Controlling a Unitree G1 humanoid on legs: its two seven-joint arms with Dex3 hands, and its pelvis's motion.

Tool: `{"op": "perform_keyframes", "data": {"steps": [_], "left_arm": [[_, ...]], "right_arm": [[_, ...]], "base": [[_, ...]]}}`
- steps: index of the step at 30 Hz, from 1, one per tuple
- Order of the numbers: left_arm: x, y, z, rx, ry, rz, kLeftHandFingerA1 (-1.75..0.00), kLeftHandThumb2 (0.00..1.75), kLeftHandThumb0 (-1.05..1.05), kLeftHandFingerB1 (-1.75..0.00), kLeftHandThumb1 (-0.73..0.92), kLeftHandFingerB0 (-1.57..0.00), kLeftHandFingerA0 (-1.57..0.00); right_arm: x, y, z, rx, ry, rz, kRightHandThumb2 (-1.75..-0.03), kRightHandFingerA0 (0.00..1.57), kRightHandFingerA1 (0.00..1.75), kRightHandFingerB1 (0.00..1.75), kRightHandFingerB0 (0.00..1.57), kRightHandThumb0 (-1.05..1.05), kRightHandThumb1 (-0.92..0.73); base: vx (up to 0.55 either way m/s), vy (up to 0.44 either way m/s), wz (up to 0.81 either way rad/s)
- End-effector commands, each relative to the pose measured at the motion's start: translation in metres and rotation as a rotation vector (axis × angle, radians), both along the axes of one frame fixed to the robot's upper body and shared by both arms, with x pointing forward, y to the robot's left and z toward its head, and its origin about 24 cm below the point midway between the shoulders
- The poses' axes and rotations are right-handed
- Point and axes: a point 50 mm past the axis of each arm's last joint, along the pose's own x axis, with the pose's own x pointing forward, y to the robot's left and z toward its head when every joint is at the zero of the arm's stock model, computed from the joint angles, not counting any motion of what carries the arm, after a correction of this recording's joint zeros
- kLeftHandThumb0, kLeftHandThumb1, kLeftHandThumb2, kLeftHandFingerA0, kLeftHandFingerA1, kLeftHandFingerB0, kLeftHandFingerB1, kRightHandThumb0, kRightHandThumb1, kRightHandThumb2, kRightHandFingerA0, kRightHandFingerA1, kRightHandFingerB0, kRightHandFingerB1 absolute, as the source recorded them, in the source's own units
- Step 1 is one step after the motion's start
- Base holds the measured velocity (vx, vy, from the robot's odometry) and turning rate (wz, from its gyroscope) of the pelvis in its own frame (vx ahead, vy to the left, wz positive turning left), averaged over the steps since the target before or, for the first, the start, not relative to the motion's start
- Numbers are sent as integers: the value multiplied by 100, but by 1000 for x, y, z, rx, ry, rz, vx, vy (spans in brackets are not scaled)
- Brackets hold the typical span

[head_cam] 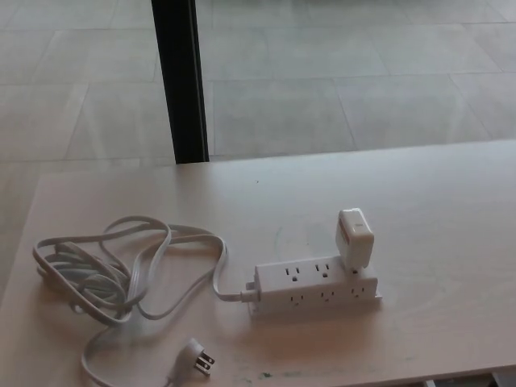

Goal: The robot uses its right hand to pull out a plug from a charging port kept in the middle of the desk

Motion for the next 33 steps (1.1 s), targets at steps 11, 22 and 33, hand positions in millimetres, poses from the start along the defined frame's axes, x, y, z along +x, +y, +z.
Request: {"op": "perform_keyframes", "data": {"steps": [11,22,33], "left_arm": [[-1,7,5,18,-40,34,-97,58,-64,-69,57,-69,-82],[-1,3,2,-3,-42,35,-87,57,-62,-65,58,-68,-78],[2,3,2,-4,-38,27,-79,58,-63,-68,57,-71,-76]], "right_arm": [[131,-13,167,-200,-627,251,-81,126,122,64,64,-98,-39],[234,126,264,-247,-727,942,-82,89,81,45,30,-69,-40],[268,212,240,-83,-558,1229,-74,78,105,43,33,-68,-37]], "base": [[0,0,0],[0,0,0],[0,0,0]]}}
